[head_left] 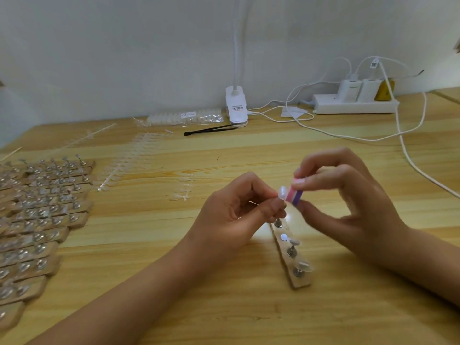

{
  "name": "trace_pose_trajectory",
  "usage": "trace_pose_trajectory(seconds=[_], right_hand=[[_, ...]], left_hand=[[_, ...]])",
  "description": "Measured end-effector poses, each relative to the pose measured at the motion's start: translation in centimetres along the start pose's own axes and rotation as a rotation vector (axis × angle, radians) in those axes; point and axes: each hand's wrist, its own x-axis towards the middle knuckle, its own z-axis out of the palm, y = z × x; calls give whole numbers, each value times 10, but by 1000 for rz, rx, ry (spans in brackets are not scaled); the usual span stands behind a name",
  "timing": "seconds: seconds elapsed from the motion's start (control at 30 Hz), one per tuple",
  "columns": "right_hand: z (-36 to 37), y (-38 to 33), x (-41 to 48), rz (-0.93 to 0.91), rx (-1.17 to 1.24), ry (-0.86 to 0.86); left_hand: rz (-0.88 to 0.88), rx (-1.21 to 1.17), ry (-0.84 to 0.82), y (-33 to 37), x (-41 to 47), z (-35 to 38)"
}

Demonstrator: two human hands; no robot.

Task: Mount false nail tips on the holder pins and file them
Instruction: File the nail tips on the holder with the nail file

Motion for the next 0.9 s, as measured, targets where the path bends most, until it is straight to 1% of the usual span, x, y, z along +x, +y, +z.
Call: trace_pose_trajectory(seconds=[0.03,0.13,0.27,0.37,0.5,0.63,0.67,0.73,0.83,0.9], right_hand=[[0,1,0,11,-2,-1],[2,-1,-2,-46,-13,-20],[0,2,0,7,20,-13],[1,0,-2,-42,31,-34],[-2,1,1,-18,11,-41],[0,-3,0,-108,8,-77],[-1,0,0,-82,4,-67],[-4,10,3,40,15,-22],[-4,20,3,223,111,54],[-4,21,3,285,160,82]], left_hand=[[-2,-3,-1,0,0,0],[14,-3,-5,0,0,0],[-4,-10,-10,-1,0,0],[13,-7,-21,-1,0,0],[-15,-22,-28,-1,0,0],[5,-8,-30,0,0,-1],[-4,-18,-25,0,1,0],[-27,-23,-28,0,1,0],[-30,-12,-58,0,0,1],[-34,-29,-57,1,0,0]])
